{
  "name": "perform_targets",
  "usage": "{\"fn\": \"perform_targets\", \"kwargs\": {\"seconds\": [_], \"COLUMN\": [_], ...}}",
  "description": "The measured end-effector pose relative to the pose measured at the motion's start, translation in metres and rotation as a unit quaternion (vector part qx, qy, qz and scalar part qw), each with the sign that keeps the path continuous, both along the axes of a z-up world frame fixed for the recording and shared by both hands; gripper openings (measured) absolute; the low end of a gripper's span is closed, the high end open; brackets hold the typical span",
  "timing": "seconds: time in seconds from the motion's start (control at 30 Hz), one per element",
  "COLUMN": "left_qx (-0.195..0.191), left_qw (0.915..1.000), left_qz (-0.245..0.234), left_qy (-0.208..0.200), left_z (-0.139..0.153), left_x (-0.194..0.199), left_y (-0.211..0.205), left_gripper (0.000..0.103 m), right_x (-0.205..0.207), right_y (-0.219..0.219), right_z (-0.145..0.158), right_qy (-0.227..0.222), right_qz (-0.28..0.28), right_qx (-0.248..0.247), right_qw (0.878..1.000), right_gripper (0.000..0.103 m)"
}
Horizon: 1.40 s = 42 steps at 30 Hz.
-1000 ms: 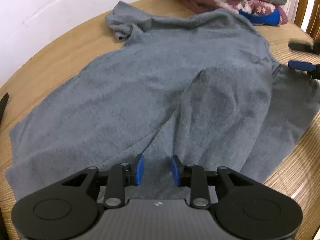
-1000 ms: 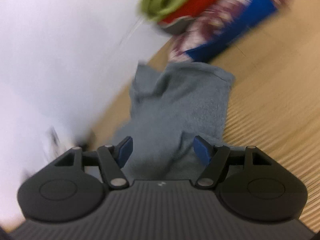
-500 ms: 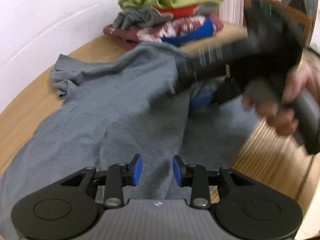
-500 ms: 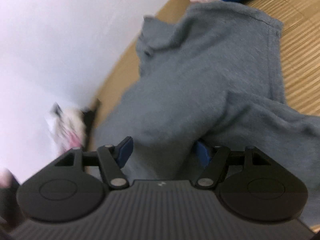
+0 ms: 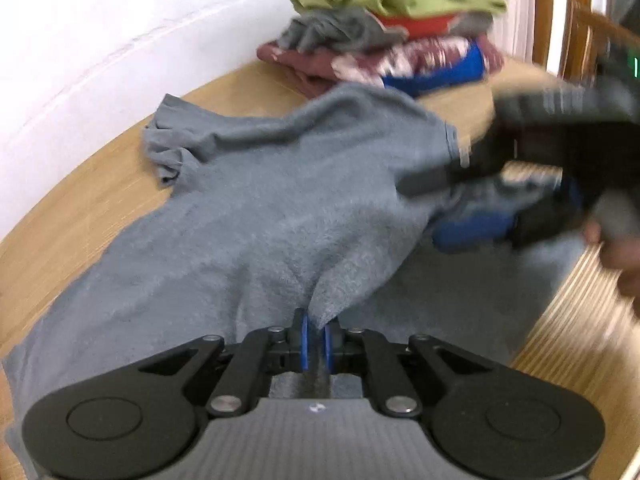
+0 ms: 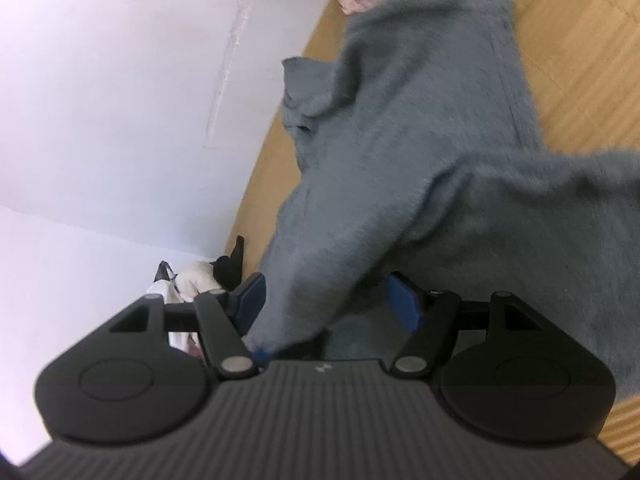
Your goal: Fold clothes
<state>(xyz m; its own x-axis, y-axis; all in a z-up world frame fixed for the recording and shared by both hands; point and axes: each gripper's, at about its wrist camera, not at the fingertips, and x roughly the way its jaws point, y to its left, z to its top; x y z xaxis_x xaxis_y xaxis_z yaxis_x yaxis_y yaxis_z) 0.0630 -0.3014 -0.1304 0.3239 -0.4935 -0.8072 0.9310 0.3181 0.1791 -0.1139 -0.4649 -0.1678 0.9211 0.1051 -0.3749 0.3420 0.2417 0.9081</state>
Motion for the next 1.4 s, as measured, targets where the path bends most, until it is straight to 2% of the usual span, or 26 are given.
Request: {"fn": "perform_targets", "kwargs": {"seconds": [0.13, 0.2, 0.23, 0.27, 0.43, 0.53, 0.67, 0.73, 0.8, 0.9, 1.0, 1.1, 1.17, 1.23, 1.3, 1.33, 1.4], "left_qx": [0.0, 0.006, 0.01, 0.013, 0.047, 0.059, 0.082, 0.081, 0.074, 0.067, 0.065, 0.057, 0.049, 0.042, 0.04, 0.039, 0.032], "left_qw": [0.9999, 0.9999, 0.9998, 0.9997, 0.9949, 0.9888, 0.9777, 0.9725, 0.968, 0.9661, 0.968, 0.9689, 0.9692, 0.9708, 0.9725, 0.9732, 0.9746], "left_qz": [-0.001, 0.007, 0.013, 0.019, 0.089, 0.137, 0.19, 0.215, 0.237, 0.249, 0.242, 0.241, 0.241, 0.235, 0.228, 0.225, 0.219], "left_qy": [0.014, 0.014, 0.013, 0.012, -0.01, -0.013, -0.037, -0.041, -0.035, -0.021, -0.014, 0.004, 0.015, 0.019, 0.023, 0.027, 0.036], "left_z": [0.013, 0.015, 0.015, 0.016, 0.016, 0.017, 0.01, 0.009, 0.008, 0.005, -0.001, -0.005, -0.004, -0.003, -0.003, -0.003, -0.005], "left_x": [0.009, 0.014, 0.017, 0.019, 0.035, 0.05, 0.07, 0.079, 0.088, 0.101, 0.105, 0.108, 0.108, 0.107, 0.107, 0.107, 0.108], "left_y": [0.006, 0.018, 0.028, 0.038, 0.108, 0.152, 0.199, 0.22, 0.235, 0.252, 0.259, 0.267, 0.276, 0.285, 0.292, 0.295, 0.298], "left_gripper": [0.015, 0.025, 0.036, 0.042, 0.042, 0.043, 0.043, 0.044, 0.044, 0.047, 0.051, 0.052, 0.053, 0.055, 0.055, 0.055, 0.055], "right_x": [0.015, 0.026, 0.033, 0.04, 0.06, 0.064, 0.058, 0.056, 0.058, 0.058, 0.055, 0.052, 0.056, 0.065, 0.083, 0.092, 0.115], "right_y": [0.018, 0.031, 0.036, 0.041, 0.061, 0.059, 0.041, 0.038, 0.044, 0.063, 0.084, 0.107, 0.126, 0.148, 0.179, 0.193, 0.226], "right_z": [-0.003, 0.001, 0.001, 0.001, 0.004, 0.01, 0.022, 0.028, 0.032, 0.028, 0.024, 0.03, 0.042, 0.055, 0.067, 0.069, 0.072], "right_qy": [-0.009, 0.0, 0.002, 0.003, 0.012, 0.021, 0.012, 0.014, 0.036, 0.063, 0.069, 0.081, 0.1, 0.114, 0.118, 0.114, 0.095], "right_qz": [0.048, 0.074, 0.084, 0.093, 0.127, 0.102, 0.054, 0.044, 0.047, 0.05, 0.046, 0.06, 0.092, 0.135, 0.2, 0.229, 0.297], "right_qx": [0.01, -0.008, -0.012, -0.016, -0.021, -0.038, -0.019, -0.02, -0.039, -0.046, -0.039, -0.065, -0.121, -0.186, -0.265, -0.291, -0.344], "right_qw": [0.999, 0.997, 0.996, 0.995, 0.992, 0.994, 0.998, 0.999, 0.997, 0.996, 0.996, 0.993, 0.983, 0.966, 0.936, 0.922, 0.886], "right_gripper": [0.07, 0.07, 0.07, 0.07, 0.071, 0.07, 0.071, 0.071, 0.07, 0.07, 0.07, 0.07, 0.07, 0.071, 0.071, 0.071, 0.071]}}
